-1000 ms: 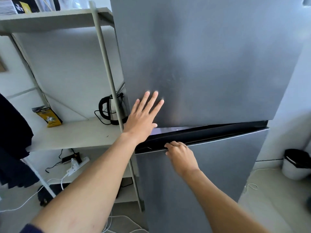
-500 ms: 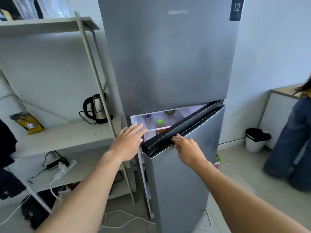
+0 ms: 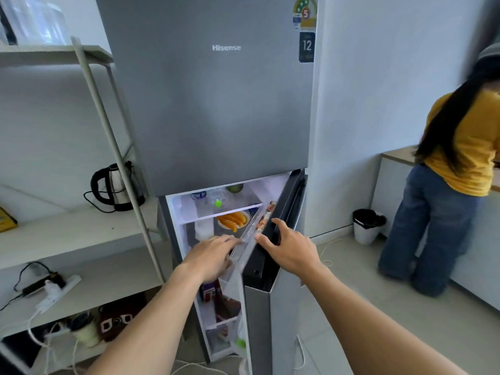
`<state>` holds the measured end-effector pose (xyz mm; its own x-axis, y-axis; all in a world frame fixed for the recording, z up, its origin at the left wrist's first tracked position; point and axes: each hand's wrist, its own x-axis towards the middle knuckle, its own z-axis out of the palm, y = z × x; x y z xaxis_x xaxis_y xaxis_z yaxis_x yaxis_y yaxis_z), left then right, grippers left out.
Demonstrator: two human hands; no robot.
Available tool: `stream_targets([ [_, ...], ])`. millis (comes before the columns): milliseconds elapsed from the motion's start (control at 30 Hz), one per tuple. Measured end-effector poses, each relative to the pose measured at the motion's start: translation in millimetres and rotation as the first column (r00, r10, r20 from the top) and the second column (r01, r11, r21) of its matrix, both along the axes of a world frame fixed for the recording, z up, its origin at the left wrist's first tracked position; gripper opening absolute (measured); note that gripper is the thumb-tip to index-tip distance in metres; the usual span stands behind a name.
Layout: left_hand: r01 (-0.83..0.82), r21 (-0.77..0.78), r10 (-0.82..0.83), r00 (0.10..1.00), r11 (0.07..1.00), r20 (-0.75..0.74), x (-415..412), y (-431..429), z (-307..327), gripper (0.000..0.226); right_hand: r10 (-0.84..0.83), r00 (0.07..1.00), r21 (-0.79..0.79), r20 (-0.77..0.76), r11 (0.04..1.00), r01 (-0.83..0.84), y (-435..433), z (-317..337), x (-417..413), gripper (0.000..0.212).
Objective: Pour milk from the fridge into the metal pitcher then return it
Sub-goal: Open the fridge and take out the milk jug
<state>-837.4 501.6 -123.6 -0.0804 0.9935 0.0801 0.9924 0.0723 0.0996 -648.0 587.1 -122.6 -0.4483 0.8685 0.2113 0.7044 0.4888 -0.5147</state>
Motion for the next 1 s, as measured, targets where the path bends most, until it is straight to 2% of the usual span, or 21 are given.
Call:
stream_targets([
  [167, 0.005, -0.097, -0.007, 1.000, 0.995, -0.027, 57, 16, -3, 0.046, 0.021, 1.000, -0.140, 0.011, 0.990, -0.019, 10, 13, 52, 0.071],
  [267, -0.033, -0.177, 0.027, 0.999, 0.984, -0.040, 88, 20, -9, 0.065, 0.020, 1.000, -0.204, -0.005, 0.979, -0.020, 15, 19, 76, 0.067],
  [367, -0.035, -0.249, 0.021, 0.998, 0.968, -0.060, 122, 22, -12, 0.075, 0.014, 1.000, -0.207, 0.019, 0.978, -0.010, 22, 25, 109, 0.067],
  [500, 0.013, -0.302, -0.038, 0.996, 0.953, -0.076, 152, 34, -21, 0.066, -0.008, 0.993, -0.199, 0.120, 0.980, 0.032, 33, 27, 147, 0.063],
  [600, 0.045, -0.321, -0.061, 0.997, 0.946, -0.040, 184, 45, -26, 0.050, -0.010, 0.973, -0.120, 0.229, 0.992, 0.038, 42, 26, 174, 0.053],
  [700, 0.083, -0.315, -0.101, 0.994, 0.946, -0.043, 216, 59, -32, 0.041, -0.049, 0.942, 0.081, 0.331, 0.996, 0.023, 44, 15, 203, 0.050],
  [767, 0.104, -0.298, -0.117, 0.993, 0.949, -0.027, 232, 66, -34, 0.040, -0.074, 0.910, 0.211, 0.408, 0.977, -0.015, 47, 4, 219, 0.055],
  [867, 0.136, -0.291, -0.147, 0.989, 0.947, -0.013, 262, 82, -36, 0.035, -0.156, 0.823, 0.325, 0.546, 0.945, -0.037, 56, -10, 246, 0.066],
  [1000, 0.157, -0.264, -0.174, 0.984, 0.952, -0.043, 296, 102, -42, 0.027, -0.246, 0.772, 0.415, 0.586, 0.909, -0.025, 58, -22, 271, 0.073],
])
